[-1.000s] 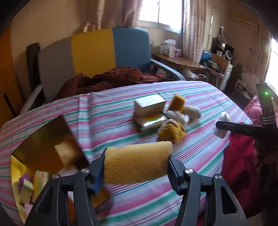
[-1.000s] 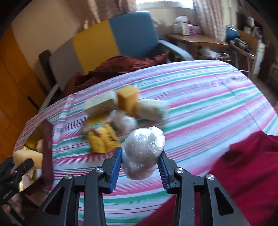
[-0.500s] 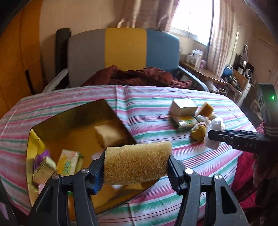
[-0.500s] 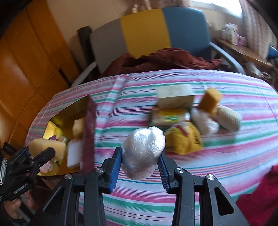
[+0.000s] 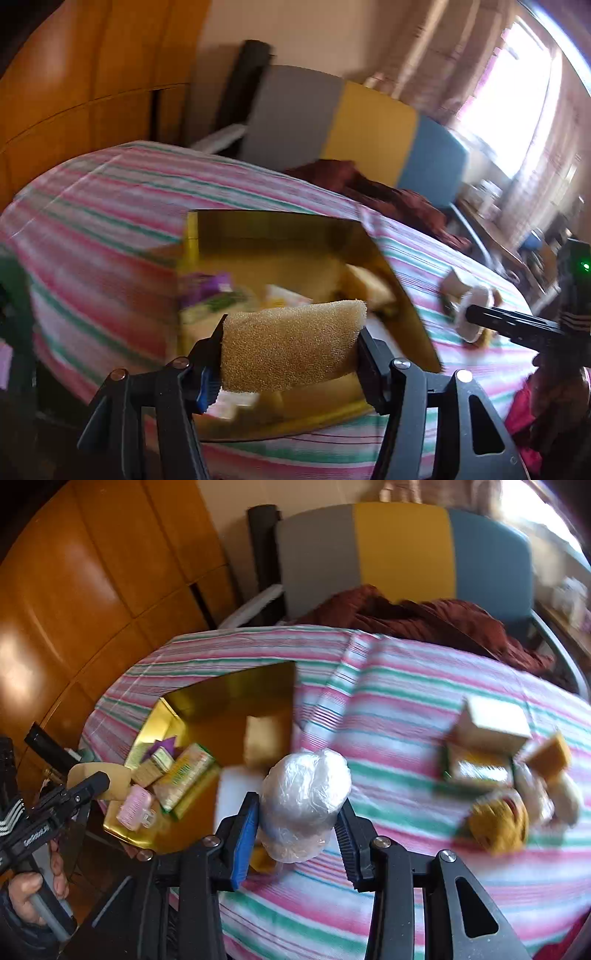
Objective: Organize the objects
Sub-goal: 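Carry the yellow sponge and wrapped ball over the gold tray with both grippers, then lower both items into the gold tray and open both grippers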
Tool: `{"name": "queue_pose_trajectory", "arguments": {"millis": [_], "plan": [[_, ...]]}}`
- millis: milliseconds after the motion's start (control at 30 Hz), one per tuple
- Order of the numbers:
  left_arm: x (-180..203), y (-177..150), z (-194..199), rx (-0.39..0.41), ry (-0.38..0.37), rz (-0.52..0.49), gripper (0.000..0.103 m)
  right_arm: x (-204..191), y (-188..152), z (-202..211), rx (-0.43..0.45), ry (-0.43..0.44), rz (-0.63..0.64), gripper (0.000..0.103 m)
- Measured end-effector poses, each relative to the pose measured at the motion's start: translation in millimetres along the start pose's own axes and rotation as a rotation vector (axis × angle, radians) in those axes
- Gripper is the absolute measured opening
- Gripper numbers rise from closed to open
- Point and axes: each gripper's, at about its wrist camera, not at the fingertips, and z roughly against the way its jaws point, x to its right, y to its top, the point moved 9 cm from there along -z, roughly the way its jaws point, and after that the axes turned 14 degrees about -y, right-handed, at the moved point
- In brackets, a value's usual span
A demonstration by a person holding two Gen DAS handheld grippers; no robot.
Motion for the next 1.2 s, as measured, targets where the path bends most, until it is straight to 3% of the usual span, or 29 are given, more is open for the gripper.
{"name": "queue_pose_trajectory", "arguments": {"millis": [333,667,967,1200], "plan": [[-22,9,1,0.010,0.010,0.036,0.061,-43,20,-16,0.007,0.045,0.069,0.042],[-14,16,-15,-0.010,-0.010,0.032,0.061,-43,15,-28,-0.028,0.053,0.077,0.042],[3,38,-39,-0.025,-0.075,0.023,0.061,-46,9,-38,-0.046,0.066,0.074,0.042],[16,51,-76,-0.080,-0.129,0.041,0.062,-49,13,-43,-0.051,0.079,0.087,0.042]]}}
